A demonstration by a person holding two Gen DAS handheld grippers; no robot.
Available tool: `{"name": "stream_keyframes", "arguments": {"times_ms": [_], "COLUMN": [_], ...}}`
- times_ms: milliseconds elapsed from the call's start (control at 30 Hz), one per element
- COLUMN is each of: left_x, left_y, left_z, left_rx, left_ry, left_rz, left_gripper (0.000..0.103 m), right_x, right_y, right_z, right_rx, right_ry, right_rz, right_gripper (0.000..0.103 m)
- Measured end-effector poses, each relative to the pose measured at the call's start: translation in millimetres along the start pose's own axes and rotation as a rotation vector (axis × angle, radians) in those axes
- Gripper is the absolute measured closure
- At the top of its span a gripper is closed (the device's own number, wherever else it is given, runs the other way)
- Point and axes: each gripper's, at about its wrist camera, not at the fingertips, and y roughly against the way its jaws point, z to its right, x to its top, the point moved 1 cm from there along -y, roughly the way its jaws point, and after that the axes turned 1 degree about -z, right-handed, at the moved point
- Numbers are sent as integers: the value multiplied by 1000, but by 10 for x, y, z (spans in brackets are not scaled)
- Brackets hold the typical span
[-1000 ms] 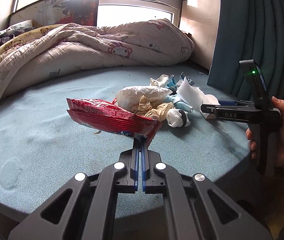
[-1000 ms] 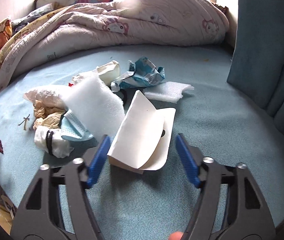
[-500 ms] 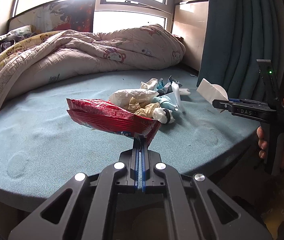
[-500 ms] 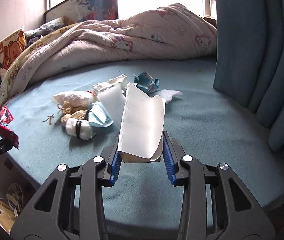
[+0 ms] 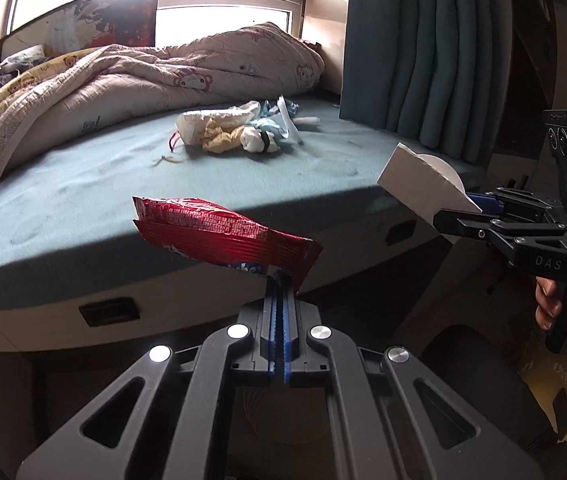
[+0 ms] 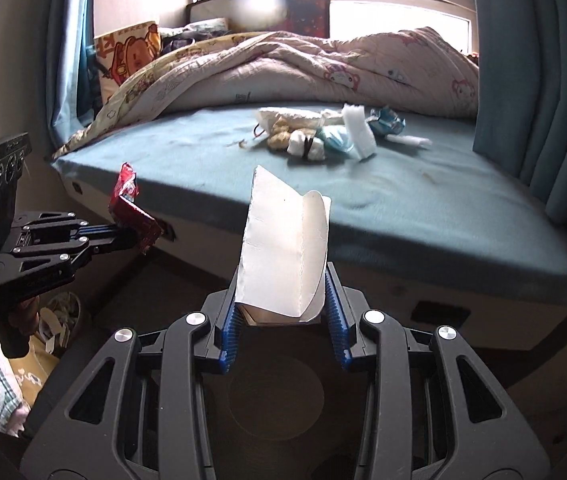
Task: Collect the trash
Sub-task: 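Carry both items down over the white bin and open both grippers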
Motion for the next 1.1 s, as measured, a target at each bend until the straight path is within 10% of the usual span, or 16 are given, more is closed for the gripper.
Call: {"name": "stream_keyframes", "arguments": {"times_ms": [400, 1100], "left_x": [-1264, -2008], "left_y": [-903, -2493], "left_z": [169, 287], "left_rx": [-93, -209], "left_ry": [5, -84], "left_rz": [-196, -440], "left_gripper": [102, 101], "right_x": [-1308, -1737], "right_y": [-756, -1853], "right_z": [-181, 288], "right_rx": [51, 26], "right_ry": [-30, -127], "right_rz": [-158, -337], "right_gripper": [69, 69]}}
